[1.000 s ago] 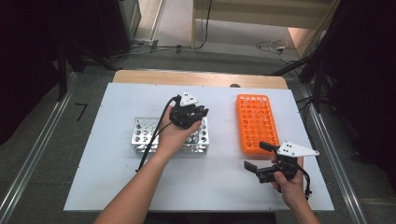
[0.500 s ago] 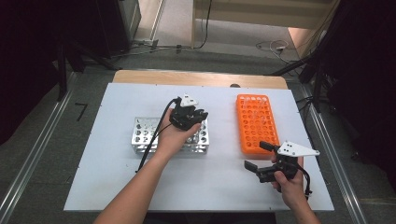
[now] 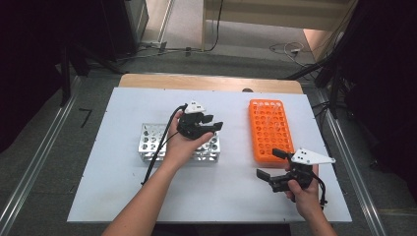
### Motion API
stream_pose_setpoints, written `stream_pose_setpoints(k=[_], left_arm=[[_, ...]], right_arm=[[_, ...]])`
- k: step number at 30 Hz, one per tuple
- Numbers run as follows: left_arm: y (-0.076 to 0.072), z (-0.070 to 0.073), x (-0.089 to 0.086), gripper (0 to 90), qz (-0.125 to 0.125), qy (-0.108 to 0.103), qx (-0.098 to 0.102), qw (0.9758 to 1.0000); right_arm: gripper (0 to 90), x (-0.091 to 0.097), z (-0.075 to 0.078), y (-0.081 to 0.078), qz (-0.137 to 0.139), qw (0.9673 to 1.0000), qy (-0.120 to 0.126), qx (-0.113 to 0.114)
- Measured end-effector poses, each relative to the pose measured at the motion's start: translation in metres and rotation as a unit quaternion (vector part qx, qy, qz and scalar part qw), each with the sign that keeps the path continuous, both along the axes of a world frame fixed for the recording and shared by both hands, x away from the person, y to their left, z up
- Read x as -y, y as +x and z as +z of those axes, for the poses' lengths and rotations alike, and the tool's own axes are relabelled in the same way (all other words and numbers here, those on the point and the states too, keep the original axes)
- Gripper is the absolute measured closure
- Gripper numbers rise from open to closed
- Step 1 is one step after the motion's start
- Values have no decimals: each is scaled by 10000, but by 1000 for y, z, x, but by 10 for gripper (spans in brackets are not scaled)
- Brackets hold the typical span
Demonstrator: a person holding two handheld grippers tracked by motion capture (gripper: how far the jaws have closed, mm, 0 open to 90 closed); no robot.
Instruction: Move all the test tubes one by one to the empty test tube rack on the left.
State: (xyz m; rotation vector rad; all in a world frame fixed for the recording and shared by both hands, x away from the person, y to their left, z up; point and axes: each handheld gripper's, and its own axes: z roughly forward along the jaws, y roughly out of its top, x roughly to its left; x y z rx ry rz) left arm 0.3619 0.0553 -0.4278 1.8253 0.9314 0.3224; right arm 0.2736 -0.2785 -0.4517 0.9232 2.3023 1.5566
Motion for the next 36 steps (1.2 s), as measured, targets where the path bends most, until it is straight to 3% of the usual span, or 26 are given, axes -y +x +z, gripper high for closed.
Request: stream_pose_setpoints(k=[8, 17, 29, 36], left_arm=[[-18, 5, -13, 273, -48, -318, 41, 9995], [-42, 8, -29, 97, -9, -401, 130, 9991], [-70, 4, -38, 0, -154, -453, 240, 9986], [-77, 1, -35, 0, -274, -391, 225, 9986]], right_arm=[[0, 2, 3, 11, -76, 10000, 53, -12], [0, 2, 6, 30, -260, 9997, -35, 9], [20, 19, 6, 58, -735, 9972, 115, -94], [58, 27, 2, 80, -1017, 9943, -26, -334]])
